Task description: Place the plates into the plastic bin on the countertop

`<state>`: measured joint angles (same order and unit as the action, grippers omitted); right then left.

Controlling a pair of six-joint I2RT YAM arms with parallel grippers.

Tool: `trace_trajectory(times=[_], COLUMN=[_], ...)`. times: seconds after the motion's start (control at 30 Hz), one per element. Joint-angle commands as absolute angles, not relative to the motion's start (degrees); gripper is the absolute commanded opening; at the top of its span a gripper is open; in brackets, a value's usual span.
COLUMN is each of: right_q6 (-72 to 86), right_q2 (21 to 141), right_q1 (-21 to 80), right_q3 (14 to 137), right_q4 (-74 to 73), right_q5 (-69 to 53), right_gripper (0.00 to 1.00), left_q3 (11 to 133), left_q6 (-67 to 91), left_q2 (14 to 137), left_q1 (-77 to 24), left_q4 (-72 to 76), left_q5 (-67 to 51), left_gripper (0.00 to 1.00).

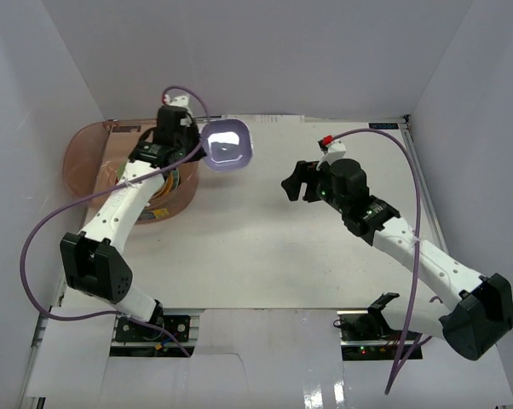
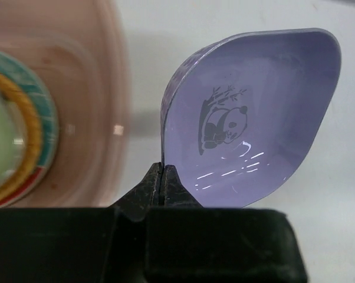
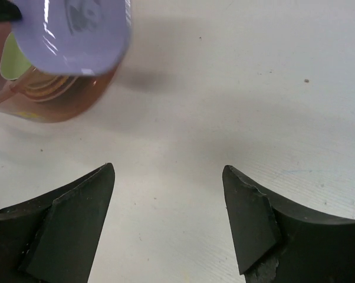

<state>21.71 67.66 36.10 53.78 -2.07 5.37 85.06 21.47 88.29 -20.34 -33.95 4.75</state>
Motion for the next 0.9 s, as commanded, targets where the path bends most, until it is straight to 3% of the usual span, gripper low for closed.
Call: trace_trajectory(times=[0.0, 0.3, 0.67, 0.7, 0.8, 0.83, 0.87], right_q6=[19.8, 20.1, 19.2, 19.2, 19.3, 19.4, 19.4], right_q2=[63.7, 63.4, 64.5, 64.7, 65.5, 65.7, 65.8], right_q1=[36.3, 36.4, 36.4, 36.4, 36.4, 36.4, 36.4], right_q3=[50.3, 43.3, 42.7, 42.9, 43.4, 43.8, 43.9], right_q4=[-2.4, -0.7, -0.7, -0.7, -0.7, -0.7, -0.7], right_q5=[4.5, 0.5, -1.1, -1.4, -1.4, -1.3, -1.2], right_gripper=[0.80, 0.79, 0.79, 0.79, 0.79, 0.79, 0.79], left_q3=[87.8, 78.2, 79.5, 79.5, 79.0, 78.9, 79.0], left_q6=[22.3, 25.3, 21.4, 21.1, 21.2, 21.3, 21.5], left_q2=[83.9, 82.7, 92.0, 92.8, 93.5, 93.4, 93.3], left_q1=[-10.5, 10.7, 12.9, 12.9, 12.9, 12.9, 12.8], left_q4=[-36.5, -32.4, -33.7, -33.7, -33.7, -33.7, -33.7], left_q5=[3.0, 3.1, 8.5, 8.5, 9.1, 8.9, 8.5], left_gripper=[0.00, 0.00, 0.03, 0.06, 0.36, 0.66, 0.77])
